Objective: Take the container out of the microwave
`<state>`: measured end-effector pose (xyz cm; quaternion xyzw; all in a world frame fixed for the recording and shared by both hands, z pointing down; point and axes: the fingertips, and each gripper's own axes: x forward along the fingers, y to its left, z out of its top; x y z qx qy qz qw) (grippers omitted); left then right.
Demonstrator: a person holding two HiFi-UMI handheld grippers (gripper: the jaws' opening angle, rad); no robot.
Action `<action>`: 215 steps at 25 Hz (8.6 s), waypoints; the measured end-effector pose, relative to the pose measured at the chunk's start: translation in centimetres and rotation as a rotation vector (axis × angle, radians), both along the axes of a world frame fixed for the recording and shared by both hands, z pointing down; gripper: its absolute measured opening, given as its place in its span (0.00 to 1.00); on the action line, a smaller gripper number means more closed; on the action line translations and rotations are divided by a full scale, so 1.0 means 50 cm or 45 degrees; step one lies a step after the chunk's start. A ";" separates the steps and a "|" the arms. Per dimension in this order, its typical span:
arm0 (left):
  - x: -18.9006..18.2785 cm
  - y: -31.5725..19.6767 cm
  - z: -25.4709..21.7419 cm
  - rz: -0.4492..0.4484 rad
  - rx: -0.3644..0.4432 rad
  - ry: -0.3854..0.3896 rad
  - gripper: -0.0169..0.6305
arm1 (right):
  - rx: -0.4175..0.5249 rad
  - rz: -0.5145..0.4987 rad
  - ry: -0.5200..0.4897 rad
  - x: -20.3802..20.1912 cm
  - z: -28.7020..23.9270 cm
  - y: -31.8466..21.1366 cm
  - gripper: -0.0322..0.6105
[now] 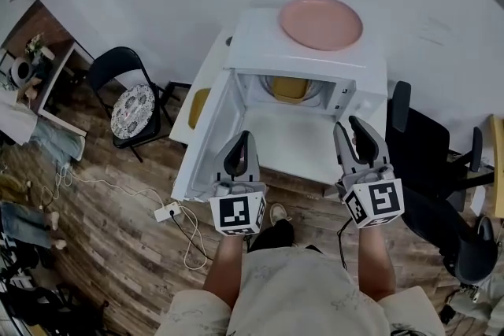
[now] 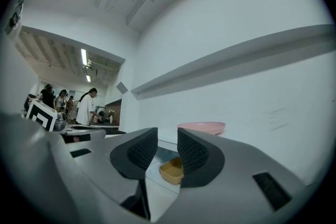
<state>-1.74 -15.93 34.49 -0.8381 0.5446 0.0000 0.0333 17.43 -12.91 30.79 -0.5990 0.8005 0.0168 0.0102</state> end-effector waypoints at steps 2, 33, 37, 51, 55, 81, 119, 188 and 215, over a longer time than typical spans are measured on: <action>0.003 -0.034 0.002 0.004 -0.002 -0.008 0.04 | -0.011 -0.007 0.027 -0.007 -0.002 -0.035 0.25; 0.025 -0.283 0.038 0.135 -0.017 0.004 0.04 | -0.035 0.028 0.070 -0.047 0.021 -0.280 0.25; 0.017 -0.282 0.040 0.130 -0.017 -0.008 0.04 | -0.021 -0.007 0.069 -0.064 0.019 -0.289 0.25; 0.023 -0.284 0.069 0.128 -0.058 -0.011 0.04 | -0.083 -0.021 0.090 -0.071 0.056 -0.295 0.25; 0.032 -0.286 0.086 0.132 -0.076 -0.023 0.04 | -0.118 -0.039 0.103 -0.070 0.080 -0.299 0.25; 0.040 -0.309 0.158 0.104 -0.170 -0.051 0.04 | -0.336 -0.237 0.410 -0.143 0.228 -0.331 0.25; 0.020 -0.293 0.224 0.040 -0.252 -0.084 0.04 | -0.578 -0.352 1.259 -0.165 0.467 -0.406 0.25; -0.003 -0.248 0.203 0.094 -0.207 -0.075 0.04 | -0.646 -0.383 1.519 -0.187 0.497 -0.350 0.13; -0.011 -0.180 0.196 0.097 -0.184 -0.082 0.04 | -0.656 -0.413 1.512 -0.204 0.503 -0.255 0.13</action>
